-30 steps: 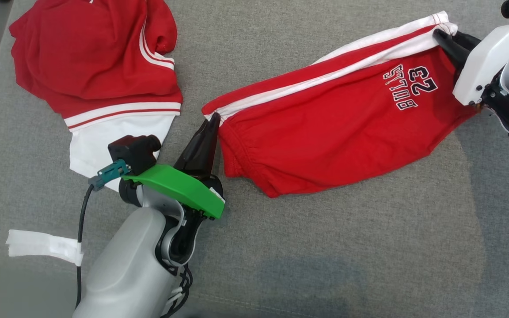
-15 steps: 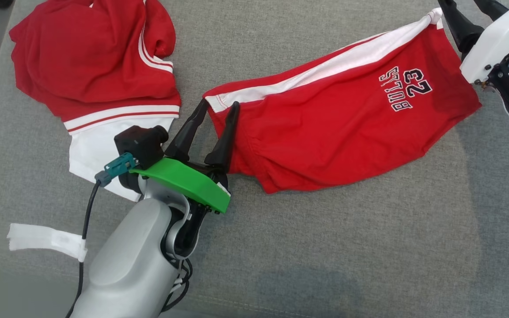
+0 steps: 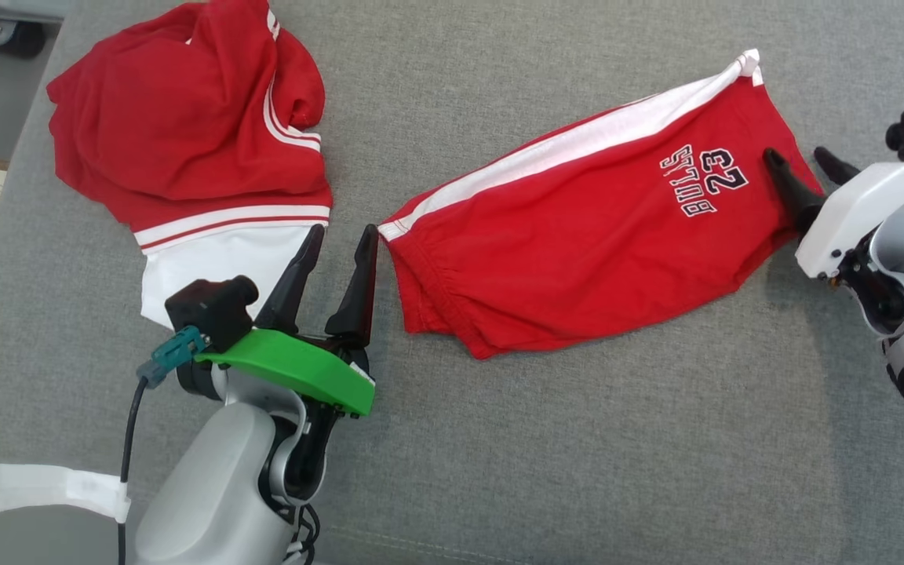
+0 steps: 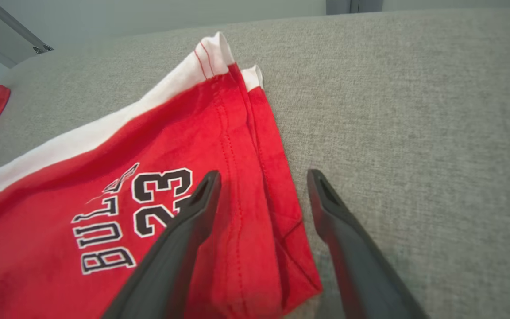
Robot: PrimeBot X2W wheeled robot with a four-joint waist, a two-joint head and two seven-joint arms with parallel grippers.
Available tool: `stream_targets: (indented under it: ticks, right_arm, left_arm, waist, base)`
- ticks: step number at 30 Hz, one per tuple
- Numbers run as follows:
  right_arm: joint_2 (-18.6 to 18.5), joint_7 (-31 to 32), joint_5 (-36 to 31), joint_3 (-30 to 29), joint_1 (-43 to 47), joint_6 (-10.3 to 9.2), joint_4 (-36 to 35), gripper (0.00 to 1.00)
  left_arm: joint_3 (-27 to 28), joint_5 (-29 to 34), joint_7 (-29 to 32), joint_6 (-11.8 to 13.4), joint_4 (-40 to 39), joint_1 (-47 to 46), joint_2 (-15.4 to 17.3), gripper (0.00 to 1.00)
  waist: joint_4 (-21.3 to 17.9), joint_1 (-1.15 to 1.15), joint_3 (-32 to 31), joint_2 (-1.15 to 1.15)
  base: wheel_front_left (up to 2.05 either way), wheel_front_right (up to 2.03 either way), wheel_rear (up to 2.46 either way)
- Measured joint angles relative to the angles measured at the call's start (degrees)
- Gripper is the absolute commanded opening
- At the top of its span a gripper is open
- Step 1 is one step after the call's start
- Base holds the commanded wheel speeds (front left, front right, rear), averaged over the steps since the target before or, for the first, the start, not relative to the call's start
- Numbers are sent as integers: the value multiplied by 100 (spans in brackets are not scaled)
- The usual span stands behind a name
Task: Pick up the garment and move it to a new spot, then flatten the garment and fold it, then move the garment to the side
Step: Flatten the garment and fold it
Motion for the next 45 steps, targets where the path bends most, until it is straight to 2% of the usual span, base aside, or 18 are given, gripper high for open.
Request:
stream_targets:
  ticks: [15,22,23,24,28,30,45]
  right_arm:
    - [343,34,627,-20,240,1,428,100]
    - [352,-34,647,-55,240,47,547,100]
    - [349,-34,647,-21,240,46,546,88]
    - [352,-34,648,25,240,45,542,51]
    - [390,-26,650,263,279,43,523,26]
    - [483,-44,695,337,363,43,509,0]
    - [942,-1022,1328,85,1105,44,447,0]
  left_arm:
    - [282,76,-1,89,-533,461,-12,100]
    - [353,103,-4,89,-690,605,-13,100]
    - [369,110,-12,89,-697,631,-13,100]
    - [387,124,-15,89,-701,650,-12,100]
    - [461,154,-16,89,-723,736,-11,100]
    - [488,180,-16,89,-735,832,-3,100]
    - [601,255,-16,90,-838,1185,175,100]
  waist:
    - [112,0,-193,0]
    - [115,0,-222,0]
    - [114,0,-226,0]
    - [113,0,-232,0]
    - [88,0,-281,0]
    - [48,0,-343,0]
    - [-461,0,-681,0]
  base:
    - [0,0,0]
    - [0,0,0]
    - [0,0,0]
    - [0,0,0]
    - [0,0,0]
    - [0,0,0]
    - [0,0,0]
